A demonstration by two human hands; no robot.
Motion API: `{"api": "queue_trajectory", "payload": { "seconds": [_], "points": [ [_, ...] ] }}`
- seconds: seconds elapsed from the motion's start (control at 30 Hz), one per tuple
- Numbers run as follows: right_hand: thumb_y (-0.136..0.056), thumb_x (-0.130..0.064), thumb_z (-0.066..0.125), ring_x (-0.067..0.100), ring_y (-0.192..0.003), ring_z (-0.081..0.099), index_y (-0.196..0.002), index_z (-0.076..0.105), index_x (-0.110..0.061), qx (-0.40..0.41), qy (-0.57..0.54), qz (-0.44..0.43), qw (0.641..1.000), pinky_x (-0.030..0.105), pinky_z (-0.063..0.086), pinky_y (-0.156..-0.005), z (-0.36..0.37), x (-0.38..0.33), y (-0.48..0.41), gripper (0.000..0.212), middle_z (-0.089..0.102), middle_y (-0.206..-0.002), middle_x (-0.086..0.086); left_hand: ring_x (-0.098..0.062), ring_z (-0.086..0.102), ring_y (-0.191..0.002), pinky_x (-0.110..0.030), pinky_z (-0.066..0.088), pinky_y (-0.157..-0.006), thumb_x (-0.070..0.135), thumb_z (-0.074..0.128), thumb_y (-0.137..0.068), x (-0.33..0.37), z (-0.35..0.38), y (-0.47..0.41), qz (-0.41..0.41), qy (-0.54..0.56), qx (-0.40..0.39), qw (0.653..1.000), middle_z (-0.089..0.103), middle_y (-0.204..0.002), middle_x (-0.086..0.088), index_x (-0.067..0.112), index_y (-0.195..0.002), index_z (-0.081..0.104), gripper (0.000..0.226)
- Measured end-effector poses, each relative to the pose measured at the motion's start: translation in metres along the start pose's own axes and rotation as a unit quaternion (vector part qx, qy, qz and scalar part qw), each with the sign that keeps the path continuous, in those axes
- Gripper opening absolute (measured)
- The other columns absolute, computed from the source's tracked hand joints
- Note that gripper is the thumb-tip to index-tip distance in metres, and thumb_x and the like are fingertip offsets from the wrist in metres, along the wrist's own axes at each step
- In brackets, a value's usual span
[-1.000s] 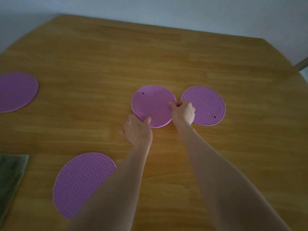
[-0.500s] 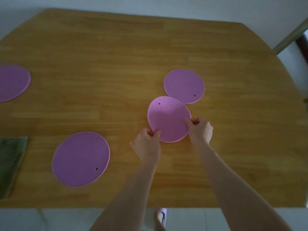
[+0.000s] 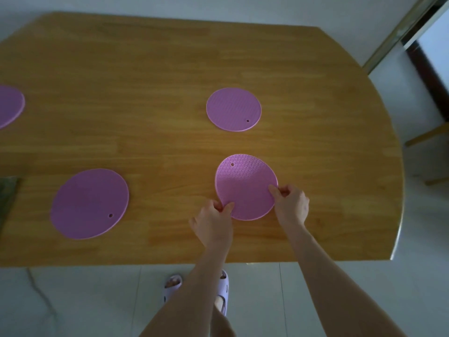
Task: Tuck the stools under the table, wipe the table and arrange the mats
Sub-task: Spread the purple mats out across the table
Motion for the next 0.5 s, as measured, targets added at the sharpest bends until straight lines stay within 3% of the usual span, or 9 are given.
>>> {"api": "queue_trajectory", "payload": {
  "seconds": [0.13, 0.3, 0.5],
  "points": [
    [-0.086, -0.036, 0.067, 0.018, -0.081, 0.056, -0.081, 0.064, -0.016, 0.001, -0.001, 0.006, 1.0, 0.028, 0.037, -0.068, -0.009, 0.016, 0.001, 0.02, 0.063, -0.079, -0.002, -0.02, 0.058, -0.082, -0.035, 0.031, -0.089, 0.046, 0.067, -0.08, -0.002, 0.01, 0.013, -0.002, -0.006, 0.001, 1.0, 0.066, -0.08, 0.004, 0.018, -0.082, 0.063, 0.029],
    [-0.087, -0.036, 0.065, 0.015, -0.08, 0.048, -0.084, 0.065, -0.016, 0.004, 0.011, 0.002, 1.0, 0.028, 0.033, -0.069, -0.015, 0.025, 0.002, 0.021, 0.061, -0.078, -0.004, -0.019, 0.055, -0.076, -0.037, 0.036, -0.091, 0.046, 0.068, -0.081, -0.002, 0.016, 0.019, -0.001, -0.021, -0.008, 1.0, 0.061, -0.075, 0.007, 0.02, -0.078, 0.058, 0.027],
    [-0.086, -0.039, 0.066, 0.019, -0.083, 0.055, -0.082, 0.064, -0.018, 0.001, 0.02, 0.005, 1.0, 0.034, 0.046, -0.075, -0.008, 0.032, 0.003, 0.022, 0.063, -0.078, -0.004, -0.016, 0.049, -0.072, -0.036, 0.037, -0.09, 0.045, 0.068, -0.081, -0.008, 0.015, 0.019, -0.004, -0.038, -0.008, 0.999, 0.064, -0.077, 0.004, 0.018, -0.081, 0.061, 0.028]
  ]
}}
Point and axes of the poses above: each hand's wrist, its own y-axis away from the middle knuckle, its own z-axis out of the palm, x = y × z, the point moved 10 cm from there along -y, towards the middle knuckle
